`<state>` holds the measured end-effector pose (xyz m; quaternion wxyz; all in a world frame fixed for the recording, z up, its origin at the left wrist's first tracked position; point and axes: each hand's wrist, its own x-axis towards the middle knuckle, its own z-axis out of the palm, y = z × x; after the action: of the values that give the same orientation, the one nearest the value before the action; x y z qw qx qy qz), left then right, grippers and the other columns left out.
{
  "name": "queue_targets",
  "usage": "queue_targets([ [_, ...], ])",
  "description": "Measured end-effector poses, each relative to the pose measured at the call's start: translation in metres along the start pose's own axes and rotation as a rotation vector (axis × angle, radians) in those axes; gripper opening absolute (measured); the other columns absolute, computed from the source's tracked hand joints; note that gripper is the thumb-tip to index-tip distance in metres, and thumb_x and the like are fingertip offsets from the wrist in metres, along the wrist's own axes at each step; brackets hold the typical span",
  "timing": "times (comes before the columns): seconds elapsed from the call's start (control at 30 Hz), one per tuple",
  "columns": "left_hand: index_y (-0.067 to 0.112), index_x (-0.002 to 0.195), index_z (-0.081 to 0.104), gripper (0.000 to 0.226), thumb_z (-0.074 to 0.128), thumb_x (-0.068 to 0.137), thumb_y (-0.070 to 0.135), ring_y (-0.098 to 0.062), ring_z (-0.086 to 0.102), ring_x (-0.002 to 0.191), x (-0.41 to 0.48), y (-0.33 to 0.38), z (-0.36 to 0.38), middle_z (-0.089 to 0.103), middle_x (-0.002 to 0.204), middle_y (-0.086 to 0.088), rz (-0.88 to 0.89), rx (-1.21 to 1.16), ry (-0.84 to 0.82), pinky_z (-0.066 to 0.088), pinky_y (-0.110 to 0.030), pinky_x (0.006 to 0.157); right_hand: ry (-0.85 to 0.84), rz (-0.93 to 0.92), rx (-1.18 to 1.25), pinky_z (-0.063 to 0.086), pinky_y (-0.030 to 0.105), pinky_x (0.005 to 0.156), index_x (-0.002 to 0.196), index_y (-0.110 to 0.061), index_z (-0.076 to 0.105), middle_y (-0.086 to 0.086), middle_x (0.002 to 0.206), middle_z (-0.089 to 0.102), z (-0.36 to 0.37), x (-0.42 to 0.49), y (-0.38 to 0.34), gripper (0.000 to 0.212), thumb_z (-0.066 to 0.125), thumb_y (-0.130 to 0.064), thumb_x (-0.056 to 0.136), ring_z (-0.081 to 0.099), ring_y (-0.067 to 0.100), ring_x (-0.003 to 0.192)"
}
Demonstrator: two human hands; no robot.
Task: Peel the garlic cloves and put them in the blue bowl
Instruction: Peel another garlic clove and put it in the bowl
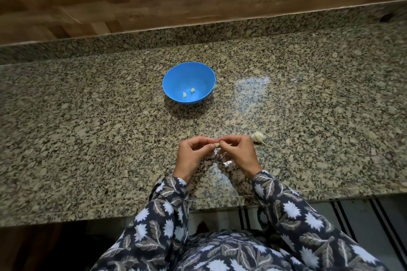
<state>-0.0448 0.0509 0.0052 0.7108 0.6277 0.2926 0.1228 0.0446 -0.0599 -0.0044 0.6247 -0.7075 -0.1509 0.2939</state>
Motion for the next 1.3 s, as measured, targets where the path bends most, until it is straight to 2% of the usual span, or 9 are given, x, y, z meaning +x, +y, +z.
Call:
queue_targets([
  [0.1,0.003,0.083,0.071,0.013,0.068,0.076,-0.007,-0.022,0.068,0.080,-0.0005,0.0009,-0.0006,0.072,0.085,-0.009,-0.031,-0.081,0.031,0.057,-0.026,0.070,-0.013,0.154,0.226,0.052,0.023,0.043,0.091,0.000,0.066,0.022,0.089,0.067,0.0011,-0.0012,-0.0028,0.010,0.057,-0.004,0.087,0.063,0.024,0.061],
  [0.2,0.007,0.085,0.070,0.017,0.067,0.076,-0.007,-0.021,0.069,0.082,-0.0010,0.0011,-0.0017,0.072,0.085,-0.006,0.005,-0.035,0.027,0.056,-0.024,0.070,-0.105,0.252,0.305,0.054,0.023,0.046,0.098,-0.003,0.064,0.015,0.088,0.069,-0.0001,-0.0032,-0.0027,0.018,0.062,-0.015,0.085,0.064,0.020,0.059],
  [0.5,0.011,0.087,0.068,0.021,0.068,0.076,-0.007,-0.015,0.069,0.083,-0.0005,0.0000,-0.0024,0.071,0.089,-0.005,0.072,0.049,0.020,0.056,-0.025,0.074,-0.105,0.161,0.238,0.054,0.021,0.049,0.094,0.001,0.066,0.013,0.087,0.070,-0.0014,-0.0057,-0.0029,0.013,0.064,-0.001,0.082,0.066,0.016,0.059],
  [0.67,0.007,0.091,0.068,0.020,0.068,0.077,-0.007,-0.016,0.069,0.086,0.0010,-0.0051,-0.0041,0.071,0.092,-0.007,0.107,0.101,0.035,0.056,-0.024,0.075,-0.084,0.065,0.028,0.053,0.021,0.049,0.089,-0.006,0.070,0.015,0.085,0.070,-0.0009,-0.0035,-0.0014,0.009,0.066,-0.006,0.081,0.066,0.020,0.061],
  [0.8,0.007,0.095,0.068,0.022,0.068,0.078,-0.005,-0.016,0.068,0.089,0.0019,-0.0074,-0.0047,0.070,0.095,-0.005,0.163,0.191,0.039,0.055,-0.024,0.079,-0.054,-0.103,-0.216,0.057,0.032,0.055,0.090,-0.007,0.072,0.011,0.077,0.071,0.0000,-0.0028,0.0001,0.011,0.068,-0.013,0.081,0.068,0.026,0.064],
  [0.9,0.008,0.096,0.068,0.022,0.070,0.077,-0.001,-0.015,0.068,0.089,0.0019,-0.0063,-0.0045,0.070,0.094,-0.004,0.168,0.185,0.039,0.055,-0.023,0.078,-0.029,-0.146,-0.279,0.058,0.034,0.059,0.092,-0.006,0.071,0.008,0.078,0.071,0.0010,-0.0027,0.0009,0.013,0.067,-0.012,0.082,0.069,0.023,0.065],
  [1.03,0.007,0.094,0.068,0.022,0.071,0.075,-0.004,-0.018,0.069,0.089,0.0015,-0.0051,-0.0039,0.071,0.093,-0.006,0.136,0.108,0.057,0.055,-0.023,0.078,-0.013,-0.067,-0.116,0.058,0.032,0.062,0.089,-0.005,0.070,0.013,0.077,0.070,0.0041,-0.0020,0.0019,0.008,0.065,-0.004,0.082,0.068,0.026,0.068],
  [1.13,0.005,0.093,0.067,0.024,0.069,0.074,-0.010,-0.018,0.069,0.089,0.0005,-0.0045,-0.0037,0.071,0.094,-0.009,0.105,0.016,0.072,0.055,-0.023,0.077,-0.010,0.036,0.064,0.056,0.023,0.059,0.089,0.004,0.068,0.017,0.075,0.068,0.0061,-0.0034,-0.0004,0.009,0.062,0.002,0.082,0.065,0.018,0.061],
  [1.3,0.003,0.094,0.067,0.024,0.068,0.074,-0.010,-0.020,0.068,0.090,-0.0016,-0.0062,-0.0036,0.070,0.096,-0.013,0.159,0.000,0.083,0.055,-0.025,0.080,0.008,0.184,0.268,0.056,0.020,0.060,0.092,0.010,0.064,0.014,0.072,0.068,0.0078,-0.0053,-0.0044,0.012,0.061,0.003,0.083,0.065,0.016,0.059],
])
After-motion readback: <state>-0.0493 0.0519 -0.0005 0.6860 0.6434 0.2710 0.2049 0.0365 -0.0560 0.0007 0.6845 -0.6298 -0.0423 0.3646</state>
